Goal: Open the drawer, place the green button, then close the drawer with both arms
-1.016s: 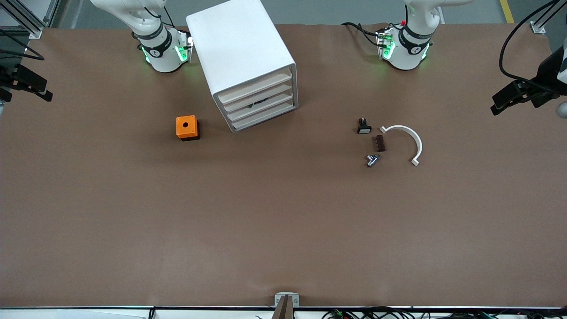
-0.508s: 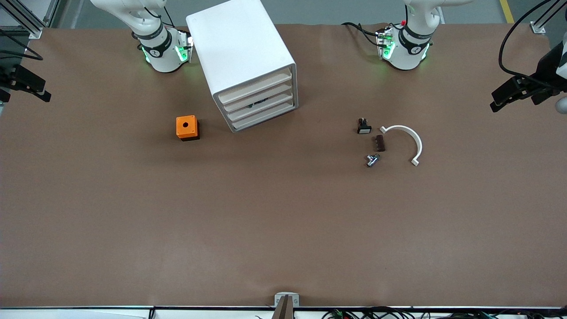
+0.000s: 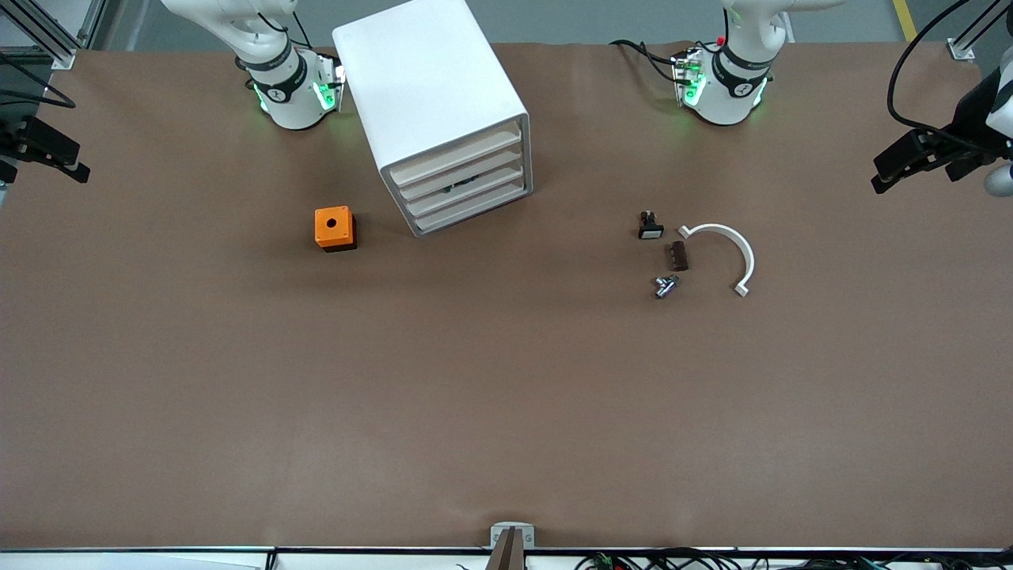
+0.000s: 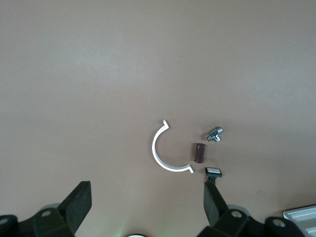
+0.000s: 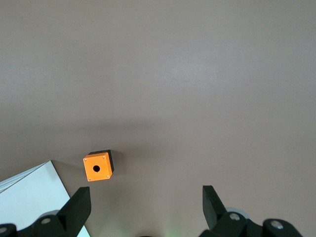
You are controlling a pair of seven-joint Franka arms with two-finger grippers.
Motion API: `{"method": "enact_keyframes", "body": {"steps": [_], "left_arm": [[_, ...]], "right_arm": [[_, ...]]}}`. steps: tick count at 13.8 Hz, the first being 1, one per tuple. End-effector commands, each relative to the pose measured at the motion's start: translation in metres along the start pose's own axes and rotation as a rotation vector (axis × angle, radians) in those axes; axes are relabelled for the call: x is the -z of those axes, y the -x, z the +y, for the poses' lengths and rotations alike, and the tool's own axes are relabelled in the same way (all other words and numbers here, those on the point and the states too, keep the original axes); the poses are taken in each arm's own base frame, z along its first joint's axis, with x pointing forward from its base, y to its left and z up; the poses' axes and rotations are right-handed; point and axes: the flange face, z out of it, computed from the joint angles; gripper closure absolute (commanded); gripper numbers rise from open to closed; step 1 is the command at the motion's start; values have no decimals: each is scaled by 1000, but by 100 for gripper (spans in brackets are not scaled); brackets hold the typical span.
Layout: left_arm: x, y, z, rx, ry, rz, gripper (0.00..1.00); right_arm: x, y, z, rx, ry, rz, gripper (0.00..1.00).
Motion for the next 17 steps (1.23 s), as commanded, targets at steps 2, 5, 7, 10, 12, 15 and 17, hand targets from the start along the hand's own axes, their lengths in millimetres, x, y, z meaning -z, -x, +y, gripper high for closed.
{"method": "enact_keyframes", "body": {"steps": [2,5,7,10,12,15,17], "left_arm": [[3,7,-2,-72,-5,0,0],[2,5,-1,-77,-5,-3,0],[1,5,2,-83,-5,-3,0],[0,5,3,-106,-7,-6,0],[-2,1,4,-149,-6,-8,0],[-1,2,5,-152,-6,-9,0],[-2,4,9,-162,-6,-18,0]], "right_arm": [[1,9,-4,8,-2,11,0],[2,11,-4,-15,-4,7,0],[3,12,-6,-39,-4,8,0],[3,11,-10,-30,-5,8,0],[3,11,-11,-30,-9,10,0],[3,11,-13,-26,-13,12,0],[2,10,-8,-33,-12,13,0]]}}
